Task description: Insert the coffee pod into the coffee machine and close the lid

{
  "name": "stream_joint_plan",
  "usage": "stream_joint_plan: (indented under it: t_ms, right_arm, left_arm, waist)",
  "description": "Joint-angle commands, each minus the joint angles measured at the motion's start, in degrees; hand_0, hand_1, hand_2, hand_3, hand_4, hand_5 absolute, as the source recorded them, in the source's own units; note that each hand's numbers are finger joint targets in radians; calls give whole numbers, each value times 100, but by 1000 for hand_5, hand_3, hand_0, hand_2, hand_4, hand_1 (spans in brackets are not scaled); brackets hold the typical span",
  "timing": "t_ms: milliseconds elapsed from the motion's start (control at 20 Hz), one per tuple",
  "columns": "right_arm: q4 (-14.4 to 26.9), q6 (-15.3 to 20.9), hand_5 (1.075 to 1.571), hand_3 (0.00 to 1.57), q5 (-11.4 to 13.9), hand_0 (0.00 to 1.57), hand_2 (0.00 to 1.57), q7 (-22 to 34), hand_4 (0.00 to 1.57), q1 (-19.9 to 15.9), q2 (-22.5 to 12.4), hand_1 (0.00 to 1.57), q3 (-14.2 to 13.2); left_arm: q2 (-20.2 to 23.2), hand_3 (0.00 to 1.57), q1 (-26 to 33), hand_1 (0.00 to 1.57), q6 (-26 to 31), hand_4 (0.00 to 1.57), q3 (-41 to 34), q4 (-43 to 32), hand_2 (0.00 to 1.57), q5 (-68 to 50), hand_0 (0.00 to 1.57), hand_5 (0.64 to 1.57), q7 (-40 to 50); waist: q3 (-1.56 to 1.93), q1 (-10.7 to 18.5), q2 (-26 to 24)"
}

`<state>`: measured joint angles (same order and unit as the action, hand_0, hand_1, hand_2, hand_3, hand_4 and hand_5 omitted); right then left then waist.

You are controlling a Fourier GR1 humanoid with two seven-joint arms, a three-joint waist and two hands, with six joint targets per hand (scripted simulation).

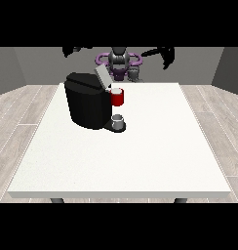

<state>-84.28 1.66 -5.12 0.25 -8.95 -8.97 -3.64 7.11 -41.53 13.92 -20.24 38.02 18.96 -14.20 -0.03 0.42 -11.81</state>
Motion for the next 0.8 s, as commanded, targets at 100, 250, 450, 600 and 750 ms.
stream_joint_plan:
  t_ms: [100,250,450,600,750]
  right_arm:
    - [-65,-109,1571,0,102,0,0,174,0,-294,-49,0,154]
    - [-3,-428,1571,0,20,0,0,273,0,-509,-272,0,110]
    - [-13,-172,1571,0,415,0,0,398,215,-275,-66,0,414]
    - [560,-142,1571,0,483,0,0,1,0,-662,-127,0,170]
    - [513,-572,1571,0,46,0,0,278,0,-672,-295,0,-44]
  left_arm:
    - [-239,0,505,0,321,0,-37,320,0,-425,0,1571,82]
    - [-479,0,602,0,162,0,-8,619,0,-601,0,1571,143]
    - [-561,0,1295,0,539,140,86,920,0,-831,0,1571,318]
    - [-703,0,1231,0,323,0,434,1490,0,-1186,0,1571,551]
    - [-697,0,1820,0,628,204,444,1912,0,-1120,0,1571,365]
  waist:
    - [3,495,-81]
    - [4,519,107]
    - [4,761,-260]
    - [6,1009,47]
    - [5,970,107]
